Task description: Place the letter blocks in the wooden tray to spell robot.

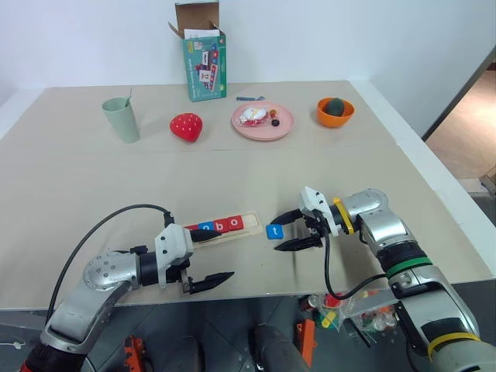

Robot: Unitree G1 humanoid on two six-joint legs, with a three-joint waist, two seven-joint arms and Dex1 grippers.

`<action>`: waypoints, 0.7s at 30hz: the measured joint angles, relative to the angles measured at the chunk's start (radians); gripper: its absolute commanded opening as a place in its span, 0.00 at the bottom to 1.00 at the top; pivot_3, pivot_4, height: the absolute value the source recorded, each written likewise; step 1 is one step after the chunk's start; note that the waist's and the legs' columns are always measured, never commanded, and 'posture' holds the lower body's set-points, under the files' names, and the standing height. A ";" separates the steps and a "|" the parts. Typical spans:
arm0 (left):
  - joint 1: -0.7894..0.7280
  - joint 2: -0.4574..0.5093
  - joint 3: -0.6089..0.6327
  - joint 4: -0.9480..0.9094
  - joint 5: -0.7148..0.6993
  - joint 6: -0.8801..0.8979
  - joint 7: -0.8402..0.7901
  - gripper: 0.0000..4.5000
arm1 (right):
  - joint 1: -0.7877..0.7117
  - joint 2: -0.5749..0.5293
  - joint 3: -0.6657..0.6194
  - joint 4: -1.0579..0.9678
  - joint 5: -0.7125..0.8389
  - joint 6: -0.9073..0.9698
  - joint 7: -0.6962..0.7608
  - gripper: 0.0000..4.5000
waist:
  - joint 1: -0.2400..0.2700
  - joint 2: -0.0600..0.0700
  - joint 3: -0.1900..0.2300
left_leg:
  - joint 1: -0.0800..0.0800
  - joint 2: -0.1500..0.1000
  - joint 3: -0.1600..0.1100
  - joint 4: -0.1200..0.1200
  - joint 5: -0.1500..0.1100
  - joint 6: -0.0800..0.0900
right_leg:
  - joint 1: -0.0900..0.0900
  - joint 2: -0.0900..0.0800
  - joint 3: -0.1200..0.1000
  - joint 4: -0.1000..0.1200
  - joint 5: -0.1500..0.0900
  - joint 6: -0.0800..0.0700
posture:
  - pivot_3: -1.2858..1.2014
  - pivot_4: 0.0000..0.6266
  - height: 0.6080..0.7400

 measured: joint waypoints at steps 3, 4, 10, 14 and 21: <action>0.000 0.000 0.000 0.000 0.001 -0.004 0.000 1.00 | 0.000 0.003 0.000 0.002 -0.004 -0.010 -0.009 0.68 | 0.000 0.000 0.000 | 0.000 0.000 0.000 0.001 0.000 0.000 | 0.000 0.000 0.000 0.000 0.001 0.000 | 0.52 0.24 1.00; 0.000 0.000 0.000 0.000 0.001 -0.005 0.000 1.00 | 0.000 0.004 0.000 0.002 -0.006 -0.012 -0.009 0.63 | 0.000 0.000 0.000 | 0.000 0.000 0.000 0.001 0.000 0.000 | 0.000 0.001 0.000 0.000 0.001 0.000 | 0.52 0.24 1.00; 0.001 0.001 0.000 0.000 0.002 -0.008 0.000 1.00 | 0.000 0.013 0.000 0.002 -0.010 -0.014 -0.011 0.27 | 0.000 0.000 0.000 | 0.000 0.000 0.000 0.001 0.000 0.000 | 0.000 0.000 0.000 0.000 0.001 0.000 | 0.52 0.24 1.00; 0.001 0.001 0.000 0.001 0.007 -0.009 0.000 1.00 | 0.001 0.013 0.000 0.002 -0.010 -0.014 -0.010 0.27 | 0.000 0.000 0.000 | 0.000 0.000 0.000 0.001 0.000 0.000 | 0.000 0.000 0.000 0.000 0.001 0.000 | 0.52 0.24 1.00; 0.001 0.000 0.000 0.011 0.019 -0.023 -0.001 1.00 | 0.000 0.004 -0.001 0.002 -0.010 -0.017 -0.010 0.27 | 0.000 0.000 0.000 | 0.000 0.000 0.000 0.001 0.000 0.000 | 0.000 0.000 0.001 0.000 0.001 0.000 | 0.52 0.24 1.00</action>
